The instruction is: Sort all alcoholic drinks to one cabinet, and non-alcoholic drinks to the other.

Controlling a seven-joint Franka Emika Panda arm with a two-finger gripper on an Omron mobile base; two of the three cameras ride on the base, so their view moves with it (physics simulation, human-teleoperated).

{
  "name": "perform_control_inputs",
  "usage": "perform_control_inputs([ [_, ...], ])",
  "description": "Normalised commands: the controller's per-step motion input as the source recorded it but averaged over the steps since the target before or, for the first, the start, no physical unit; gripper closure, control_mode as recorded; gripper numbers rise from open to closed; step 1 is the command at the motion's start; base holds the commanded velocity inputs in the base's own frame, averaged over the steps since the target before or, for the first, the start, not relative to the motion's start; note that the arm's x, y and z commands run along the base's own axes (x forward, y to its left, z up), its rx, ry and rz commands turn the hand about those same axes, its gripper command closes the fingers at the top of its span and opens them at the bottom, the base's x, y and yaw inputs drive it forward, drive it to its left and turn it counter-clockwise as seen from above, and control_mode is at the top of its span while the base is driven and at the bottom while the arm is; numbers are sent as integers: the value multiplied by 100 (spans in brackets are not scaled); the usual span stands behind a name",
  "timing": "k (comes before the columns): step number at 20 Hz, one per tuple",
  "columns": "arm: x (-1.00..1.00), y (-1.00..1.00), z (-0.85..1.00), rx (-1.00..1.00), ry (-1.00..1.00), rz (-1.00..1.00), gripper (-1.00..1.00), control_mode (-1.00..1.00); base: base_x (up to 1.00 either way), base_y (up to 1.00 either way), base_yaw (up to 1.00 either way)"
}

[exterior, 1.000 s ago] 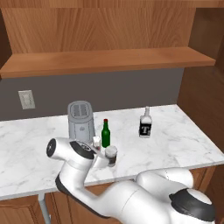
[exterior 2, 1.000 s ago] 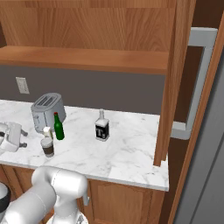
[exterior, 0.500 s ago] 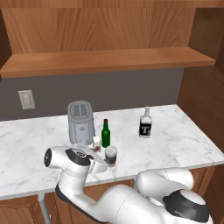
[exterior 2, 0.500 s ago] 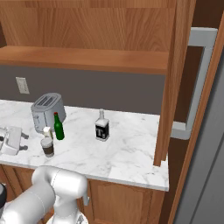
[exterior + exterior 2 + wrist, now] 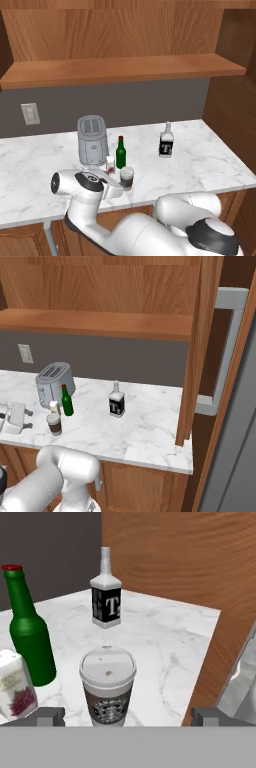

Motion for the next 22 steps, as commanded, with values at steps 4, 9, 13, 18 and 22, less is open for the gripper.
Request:
perform_control_inputs([
  [4,4,-22,-8,0,0,12,-100,-100,0,0,0],
  [9,0,-22,-8,0,0,9,-100,-100,0,0,0],
  [13,0,-20,-8,0,0,6,-100,-100,0,0,0],
  [18,4,-9,-8,0,0,4,-100,-100,0,0,0],
  [22,15,-1,-7,0,0,6,-100,-100,0,0,0],
])
